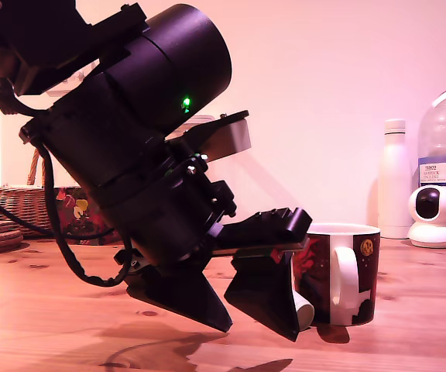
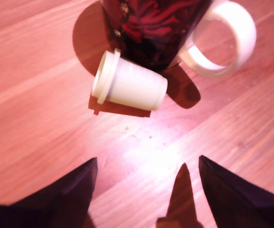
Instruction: Pick up the coffee capsules from the table one by one and drop them inside the nearest coffee cup
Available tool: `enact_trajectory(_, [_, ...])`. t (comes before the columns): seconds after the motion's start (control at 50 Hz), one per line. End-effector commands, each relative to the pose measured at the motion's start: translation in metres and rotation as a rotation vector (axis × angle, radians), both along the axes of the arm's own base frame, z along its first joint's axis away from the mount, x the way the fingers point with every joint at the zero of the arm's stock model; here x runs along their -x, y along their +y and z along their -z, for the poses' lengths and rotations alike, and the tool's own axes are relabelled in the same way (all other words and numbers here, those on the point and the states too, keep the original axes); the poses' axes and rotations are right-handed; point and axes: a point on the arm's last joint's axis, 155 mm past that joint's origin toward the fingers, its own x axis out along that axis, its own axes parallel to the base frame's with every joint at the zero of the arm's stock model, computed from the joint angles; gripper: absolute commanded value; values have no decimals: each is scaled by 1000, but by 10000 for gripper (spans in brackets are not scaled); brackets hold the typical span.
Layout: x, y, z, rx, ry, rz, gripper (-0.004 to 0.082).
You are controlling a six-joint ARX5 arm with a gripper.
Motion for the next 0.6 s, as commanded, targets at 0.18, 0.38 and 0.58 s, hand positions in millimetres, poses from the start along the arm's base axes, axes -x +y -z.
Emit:
enact_trajectory(0.18, [-18, -14, -28, 94, -93, 9, 589])
enact_trajectory(0.38, [-21, -17, -34, 120, -158, 45, 589])
enact_trajectory(0.58, [-20, -16, -36, 146, -258, 102, 589])
